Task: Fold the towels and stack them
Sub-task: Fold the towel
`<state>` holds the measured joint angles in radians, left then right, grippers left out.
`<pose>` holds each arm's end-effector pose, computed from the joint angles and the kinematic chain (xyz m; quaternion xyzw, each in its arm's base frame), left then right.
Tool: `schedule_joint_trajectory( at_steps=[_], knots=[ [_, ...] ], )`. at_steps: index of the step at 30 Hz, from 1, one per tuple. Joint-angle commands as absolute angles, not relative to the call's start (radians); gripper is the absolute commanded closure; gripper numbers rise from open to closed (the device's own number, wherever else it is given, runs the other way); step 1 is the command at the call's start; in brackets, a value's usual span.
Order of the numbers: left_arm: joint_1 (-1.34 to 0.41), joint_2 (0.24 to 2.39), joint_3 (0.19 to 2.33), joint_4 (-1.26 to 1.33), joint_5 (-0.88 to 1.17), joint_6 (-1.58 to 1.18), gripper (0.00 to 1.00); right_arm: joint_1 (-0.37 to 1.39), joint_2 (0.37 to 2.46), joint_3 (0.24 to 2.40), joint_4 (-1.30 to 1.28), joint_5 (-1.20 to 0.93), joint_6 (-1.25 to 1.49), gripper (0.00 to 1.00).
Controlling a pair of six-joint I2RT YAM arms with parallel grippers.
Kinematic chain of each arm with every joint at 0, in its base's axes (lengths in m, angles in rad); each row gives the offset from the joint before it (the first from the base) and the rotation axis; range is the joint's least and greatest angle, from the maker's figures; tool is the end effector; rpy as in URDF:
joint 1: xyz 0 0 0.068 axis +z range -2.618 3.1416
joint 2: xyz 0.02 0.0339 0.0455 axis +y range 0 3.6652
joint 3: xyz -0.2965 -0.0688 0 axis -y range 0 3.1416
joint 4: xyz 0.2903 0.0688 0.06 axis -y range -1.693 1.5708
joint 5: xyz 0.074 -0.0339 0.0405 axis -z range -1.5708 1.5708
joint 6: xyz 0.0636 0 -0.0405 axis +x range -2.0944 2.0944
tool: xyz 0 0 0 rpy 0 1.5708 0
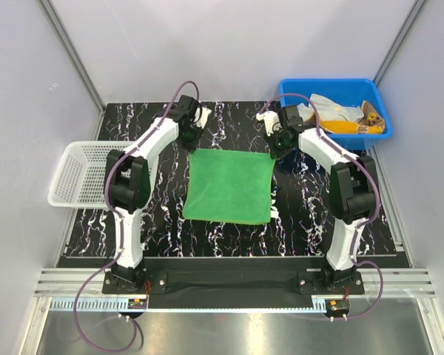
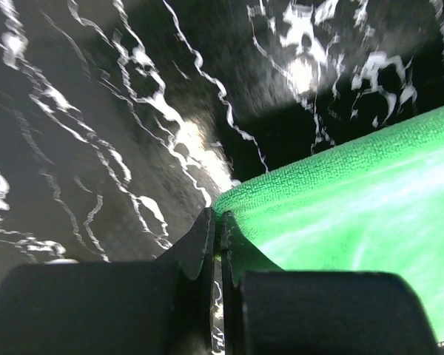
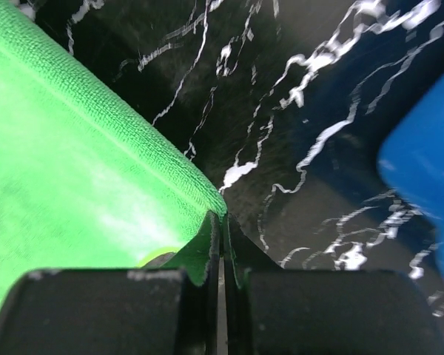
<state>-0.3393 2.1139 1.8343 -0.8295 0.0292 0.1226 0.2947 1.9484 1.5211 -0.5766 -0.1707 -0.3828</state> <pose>0.4993 -0.1782 0.2217 0.2261 0.9468 -0.0389 0.2259 0.4674 0.1532 0.2081 -0.3404 0.8943 0.0695 0.2820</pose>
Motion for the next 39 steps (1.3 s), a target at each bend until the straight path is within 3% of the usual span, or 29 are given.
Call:
schedule_joint_trajectory(
  at_steps=[1, 9, 19, 39],
  knots=[
    [-0.314, 2.005, 1.815, -0.759, -0.052, 0.149, 1.0, 0.287, 1.852, 1.482, -0.508, -0.086, -0.436, 1.0],
    [-0.314, 1.913, 1.686, -0.664, -0.008, 0.164, 1.0, 0.288, 1.755, 1.347, -0.419, -0.156, -0.483, 1.0],
    [-0.316, 1.809, 1.556, -0.621, -0.041, 0.161, 1.0, 0.351, 1.606, 1.154, -0.288, -0.037, -0.472, 1.0],
    [-0.373, 1.572, 1.257, -0.663, -0.034, 0.048, 1.0, 0.505, 1.396, 0.942, -0.35, 0.041, -0.293, 1.0]
  ],
)
